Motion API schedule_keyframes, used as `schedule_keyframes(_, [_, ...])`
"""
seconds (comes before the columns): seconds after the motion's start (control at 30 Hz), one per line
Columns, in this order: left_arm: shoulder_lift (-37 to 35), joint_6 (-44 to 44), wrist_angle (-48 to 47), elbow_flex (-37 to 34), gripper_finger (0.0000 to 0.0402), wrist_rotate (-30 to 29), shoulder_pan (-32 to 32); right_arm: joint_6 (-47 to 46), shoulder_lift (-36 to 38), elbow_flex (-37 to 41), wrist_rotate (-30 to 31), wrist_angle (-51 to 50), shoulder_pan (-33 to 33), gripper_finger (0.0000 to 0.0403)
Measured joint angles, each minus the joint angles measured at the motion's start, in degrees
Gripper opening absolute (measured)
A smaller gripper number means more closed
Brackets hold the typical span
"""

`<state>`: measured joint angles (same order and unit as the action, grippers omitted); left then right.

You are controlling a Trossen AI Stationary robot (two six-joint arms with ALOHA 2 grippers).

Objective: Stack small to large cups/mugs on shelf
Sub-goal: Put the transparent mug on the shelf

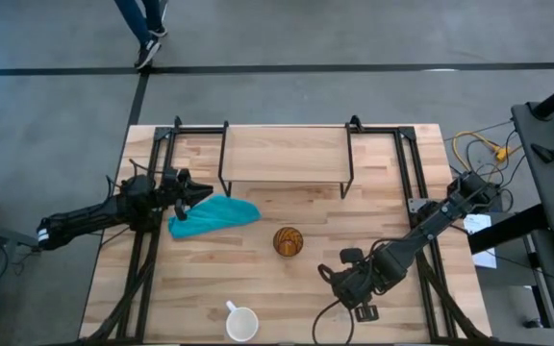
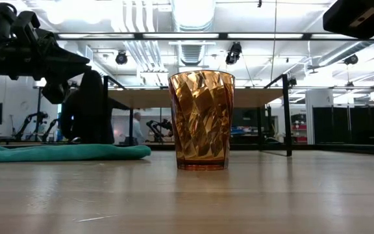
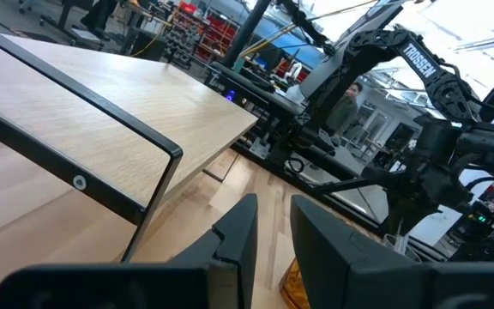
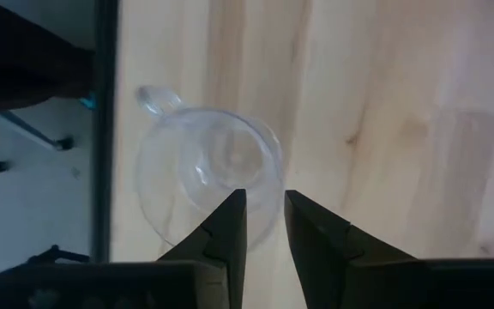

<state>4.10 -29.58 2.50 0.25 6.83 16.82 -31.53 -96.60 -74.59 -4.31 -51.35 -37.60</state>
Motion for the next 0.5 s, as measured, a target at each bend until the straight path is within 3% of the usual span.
schedule_keyframes(0.5, [0.0, 0.0, 0.0, 0.0, 0.0059, 0.01, 0.0, -1.66, -0.02, 0.0, -0.58, 1.26, 0.43, 0.0077])
